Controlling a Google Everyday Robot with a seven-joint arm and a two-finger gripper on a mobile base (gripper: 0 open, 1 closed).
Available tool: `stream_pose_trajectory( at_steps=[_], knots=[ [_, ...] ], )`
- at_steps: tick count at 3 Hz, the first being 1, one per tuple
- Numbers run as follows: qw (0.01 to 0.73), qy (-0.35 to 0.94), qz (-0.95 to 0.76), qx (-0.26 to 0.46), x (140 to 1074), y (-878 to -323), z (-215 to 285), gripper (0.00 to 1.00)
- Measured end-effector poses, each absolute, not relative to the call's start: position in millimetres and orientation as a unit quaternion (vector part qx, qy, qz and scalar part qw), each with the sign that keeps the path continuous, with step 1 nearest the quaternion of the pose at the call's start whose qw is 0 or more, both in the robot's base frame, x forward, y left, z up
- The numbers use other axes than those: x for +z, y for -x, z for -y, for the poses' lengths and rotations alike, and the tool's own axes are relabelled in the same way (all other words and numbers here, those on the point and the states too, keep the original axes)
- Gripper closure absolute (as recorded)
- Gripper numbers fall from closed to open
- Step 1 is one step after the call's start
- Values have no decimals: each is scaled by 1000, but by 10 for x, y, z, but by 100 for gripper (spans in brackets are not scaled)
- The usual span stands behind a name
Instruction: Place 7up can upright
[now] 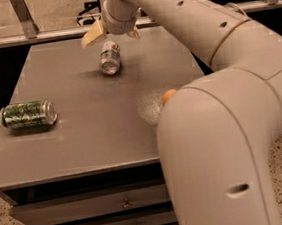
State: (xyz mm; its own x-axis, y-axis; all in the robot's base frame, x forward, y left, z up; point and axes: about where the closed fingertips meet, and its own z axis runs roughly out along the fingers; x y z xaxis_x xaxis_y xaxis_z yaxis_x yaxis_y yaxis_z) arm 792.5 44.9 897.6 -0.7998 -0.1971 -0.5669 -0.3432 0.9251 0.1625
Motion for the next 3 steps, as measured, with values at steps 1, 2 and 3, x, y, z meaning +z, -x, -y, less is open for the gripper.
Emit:
stream_pose_trajectory(
  at_steps=[1,2,3],
  knots=[
    [253,142,-954,82,8767,-8050,-464,0],
    [229,155,-960,47,8642,-8100,-438,0],
    [210,171,-962,31,8566,-8118,-435,3]
  ],
)
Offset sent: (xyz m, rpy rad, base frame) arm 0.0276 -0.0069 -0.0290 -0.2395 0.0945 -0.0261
